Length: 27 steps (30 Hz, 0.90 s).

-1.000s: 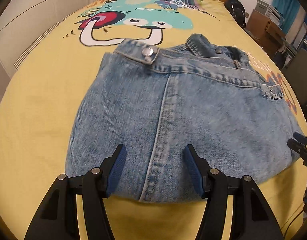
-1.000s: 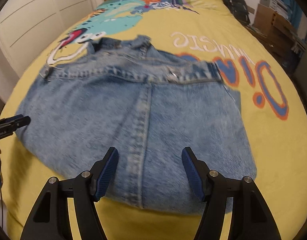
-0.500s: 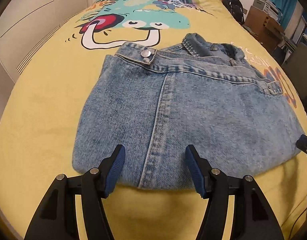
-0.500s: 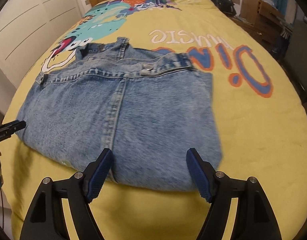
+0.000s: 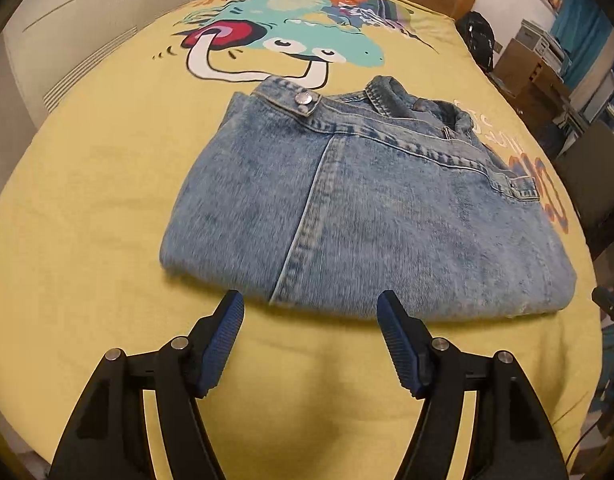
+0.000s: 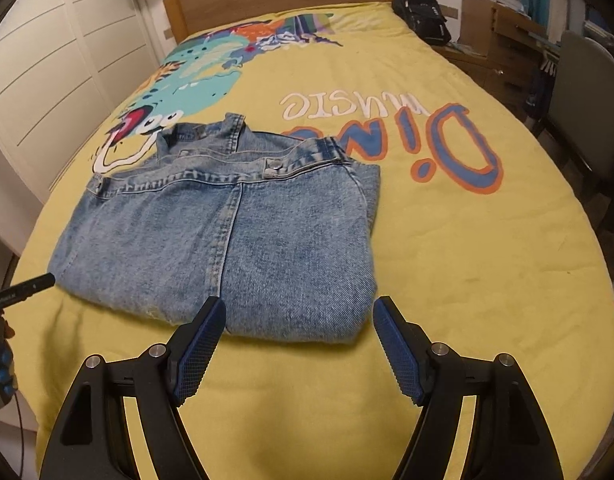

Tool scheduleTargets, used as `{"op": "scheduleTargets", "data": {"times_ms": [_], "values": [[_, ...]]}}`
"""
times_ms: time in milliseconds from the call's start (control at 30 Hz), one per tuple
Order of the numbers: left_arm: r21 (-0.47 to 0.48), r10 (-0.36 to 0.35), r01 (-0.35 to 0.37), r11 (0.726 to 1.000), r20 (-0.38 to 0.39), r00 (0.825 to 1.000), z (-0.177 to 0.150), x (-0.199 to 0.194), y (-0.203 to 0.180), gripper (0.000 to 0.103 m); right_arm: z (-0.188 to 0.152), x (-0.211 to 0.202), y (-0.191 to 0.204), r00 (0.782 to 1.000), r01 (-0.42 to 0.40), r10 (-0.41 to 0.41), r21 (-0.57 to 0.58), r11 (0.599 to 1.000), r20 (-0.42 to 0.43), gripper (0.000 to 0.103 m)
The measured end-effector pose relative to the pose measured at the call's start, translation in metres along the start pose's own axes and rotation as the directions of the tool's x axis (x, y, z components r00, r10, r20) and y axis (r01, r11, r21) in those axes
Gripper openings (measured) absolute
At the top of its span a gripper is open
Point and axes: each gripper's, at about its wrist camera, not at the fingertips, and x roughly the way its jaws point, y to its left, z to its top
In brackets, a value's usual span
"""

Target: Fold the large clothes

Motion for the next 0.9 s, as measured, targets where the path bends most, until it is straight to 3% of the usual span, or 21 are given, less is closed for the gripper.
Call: {"op": "scheduleTargets", "data": {"times_ms": [400, 500, 667, 900], "values": [[-0.131, -0.065, 0.063, 0.989, -0.007, 0.998, -0.023, -0.012, 0.021, 0.064, -0.024, -0.016, -0.028, 1.0, 0.02, -0.02, 0.075, 0.997, -0.001, 0.077], [-0.209, -0.124, 0.123, 0.97, 0.006, 0.992, -0.03, -0.01, 0.029, 0.075, -0.029, -0.017, -0.037, 1.0, 0.027, -0.027, 0.093, 0.995, -0.006, 0.077], [-0.307, -0.188, 0.188, 0.933, 0.03, 0.982, -0.035, -0.004, 0.041, 0.076, -0.036, -0.016, -0.053, 0.999, 0.04, -0.039, 0.116, 0.992, -0.016, 0.077], [-0.436, -0.26, 0.268, 0.859, 0.08, 0.962, -0.037, 0.013, 0.059, 0.076, -0.046, -0.008, -0.079, 0.997, 0.067, -0.06, 0.163, 0.984, -0.045, 0.077]]}}
